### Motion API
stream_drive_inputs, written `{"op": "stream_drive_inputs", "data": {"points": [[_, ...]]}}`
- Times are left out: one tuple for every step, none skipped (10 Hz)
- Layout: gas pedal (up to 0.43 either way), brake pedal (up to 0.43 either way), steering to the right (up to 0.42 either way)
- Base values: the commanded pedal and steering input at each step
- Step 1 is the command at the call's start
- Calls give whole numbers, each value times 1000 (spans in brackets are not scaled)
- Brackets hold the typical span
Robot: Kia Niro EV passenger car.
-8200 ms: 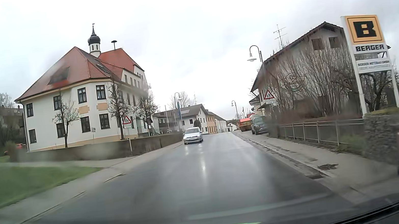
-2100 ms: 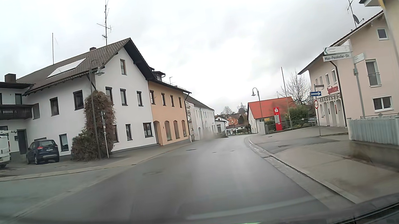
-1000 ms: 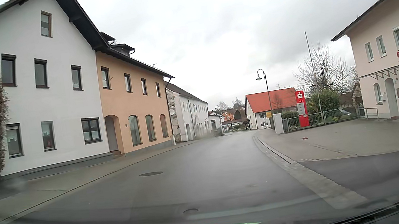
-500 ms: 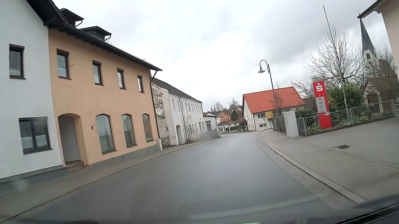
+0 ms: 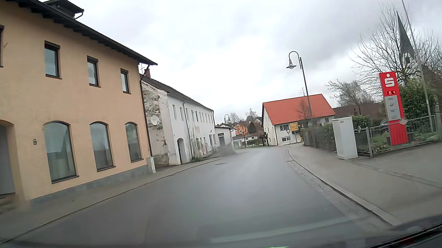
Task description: Follow the waypoints while adhering to traffic rules and regulations
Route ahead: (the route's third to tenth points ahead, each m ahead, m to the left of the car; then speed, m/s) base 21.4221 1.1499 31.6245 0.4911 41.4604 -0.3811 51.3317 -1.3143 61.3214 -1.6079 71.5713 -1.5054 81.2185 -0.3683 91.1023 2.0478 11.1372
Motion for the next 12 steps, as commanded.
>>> {"op": "stream_drive_inputs", "data": {"points": [[39, 0, 19], [59, 0, 19], [67, 0, 19], [67, 0, 19], [67, 0, 19], [79, 0, 19], [87, 0, 19], [87, 0, 19], [87, 0, 19], [87, 0, 18], [87, 0, 15], [79, 0, 14]]}}
